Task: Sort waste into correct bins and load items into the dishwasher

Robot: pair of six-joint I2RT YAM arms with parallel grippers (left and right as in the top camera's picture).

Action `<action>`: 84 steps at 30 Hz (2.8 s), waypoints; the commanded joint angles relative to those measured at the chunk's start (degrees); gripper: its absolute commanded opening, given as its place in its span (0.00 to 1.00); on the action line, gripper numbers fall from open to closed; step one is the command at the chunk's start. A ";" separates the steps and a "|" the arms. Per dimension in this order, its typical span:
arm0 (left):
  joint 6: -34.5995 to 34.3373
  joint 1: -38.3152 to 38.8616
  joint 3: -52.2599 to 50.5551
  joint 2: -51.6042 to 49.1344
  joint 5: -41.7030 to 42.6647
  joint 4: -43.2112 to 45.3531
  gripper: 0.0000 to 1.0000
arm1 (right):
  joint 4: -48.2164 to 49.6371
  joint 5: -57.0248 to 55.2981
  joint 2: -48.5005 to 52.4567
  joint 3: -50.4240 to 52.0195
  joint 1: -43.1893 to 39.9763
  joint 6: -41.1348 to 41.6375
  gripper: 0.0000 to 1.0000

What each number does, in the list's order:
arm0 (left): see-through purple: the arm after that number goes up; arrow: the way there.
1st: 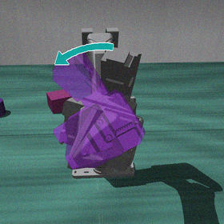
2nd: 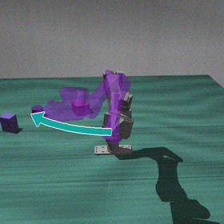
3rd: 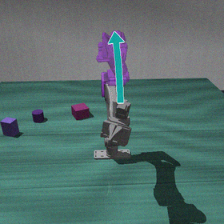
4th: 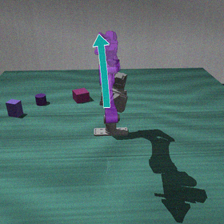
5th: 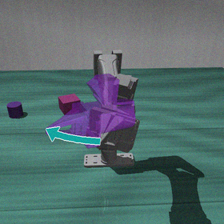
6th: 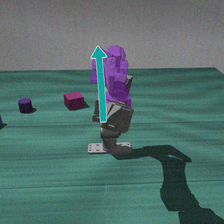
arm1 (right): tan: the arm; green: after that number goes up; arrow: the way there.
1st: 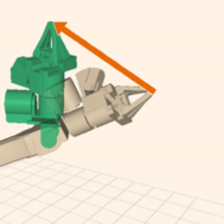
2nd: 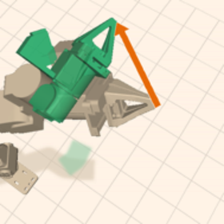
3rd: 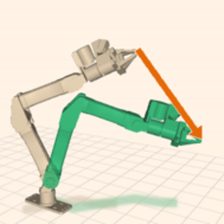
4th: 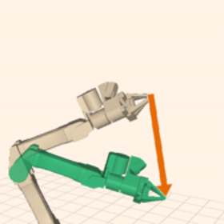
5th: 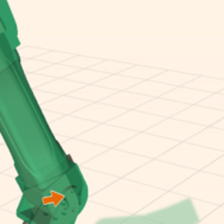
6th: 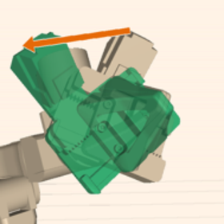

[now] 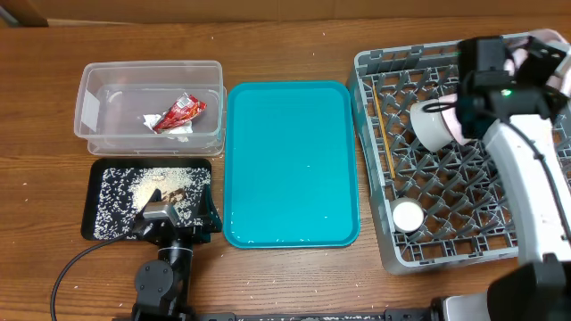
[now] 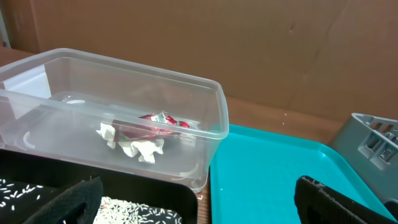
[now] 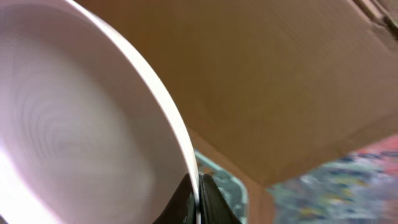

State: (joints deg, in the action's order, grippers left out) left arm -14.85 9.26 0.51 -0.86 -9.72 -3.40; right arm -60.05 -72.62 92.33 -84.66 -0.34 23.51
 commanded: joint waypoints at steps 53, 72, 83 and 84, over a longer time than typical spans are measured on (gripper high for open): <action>-0.15 -0.44 -0.24 0.50 -0.79 0.15 1.00 | 4.42 79.60 -21.22 -5.09 34.01 -10.21 1.00; -0.15 -0.46 -0.24 0.50 -0.79 0.15 1.00 | -0.63 65.57 -36.04 -4.55 32.54 -19.89 1.00; -0.15 -0.44 -0.24 0.50 -0.79 0.15 1.00 | 14.47 74.49 -52.70 16.72 10.43 -20.35 1.00; -0.17 -0.46 -0.24 0.50 -0.79 0.15 1.00 | 16.50 74.82 -55.17 20.61 9.53 -20.35 1.00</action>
State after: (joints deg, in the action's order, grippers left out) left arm -14.87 9.26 0.49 -0.86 -9.72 -3.44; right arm -46.94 -0.54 42.22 -73.12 12.21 3.92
